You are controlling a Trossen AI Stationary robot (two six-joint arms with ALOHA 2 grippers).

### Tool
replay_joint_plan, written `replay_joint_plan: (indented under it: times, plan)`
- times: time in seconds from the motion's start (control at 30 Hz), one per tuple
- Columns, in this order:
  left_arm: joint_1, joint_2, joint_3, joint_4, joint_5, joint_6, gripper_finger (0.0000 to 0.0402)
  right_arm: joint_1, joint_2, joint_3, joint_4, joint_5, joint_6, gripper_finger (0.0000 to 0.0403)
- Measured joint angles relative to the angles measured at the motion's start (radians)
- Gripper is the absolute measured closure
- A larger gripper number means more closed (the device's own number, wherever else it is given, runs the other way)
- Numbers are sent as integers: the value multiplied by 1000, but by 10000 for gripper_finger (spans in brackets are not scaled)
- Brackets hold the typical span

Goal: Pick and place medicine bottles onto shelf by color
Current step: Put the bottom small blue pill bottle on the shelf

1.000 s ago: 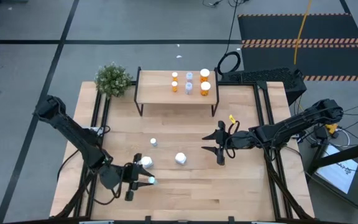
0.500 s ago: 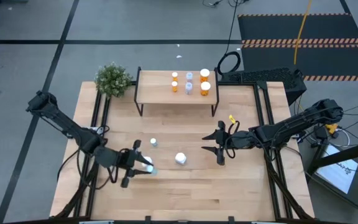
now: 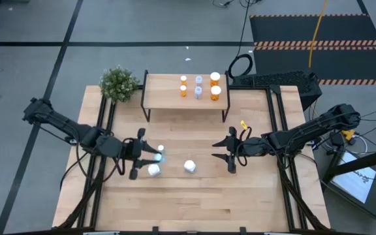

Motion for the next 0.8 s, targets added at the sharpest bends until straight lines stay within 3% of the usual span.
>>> replay_joint_plan:
  times: [0.5, 0.8]
  plan:
    - [186, 3, 227, -244, 1, 119, 261, 0, 0, 0, 0, 0, 0, 234]
    - [342, 3, 276, -311, 110, 168, 261, 0, 0, 0, 0, 0, 2, 234]
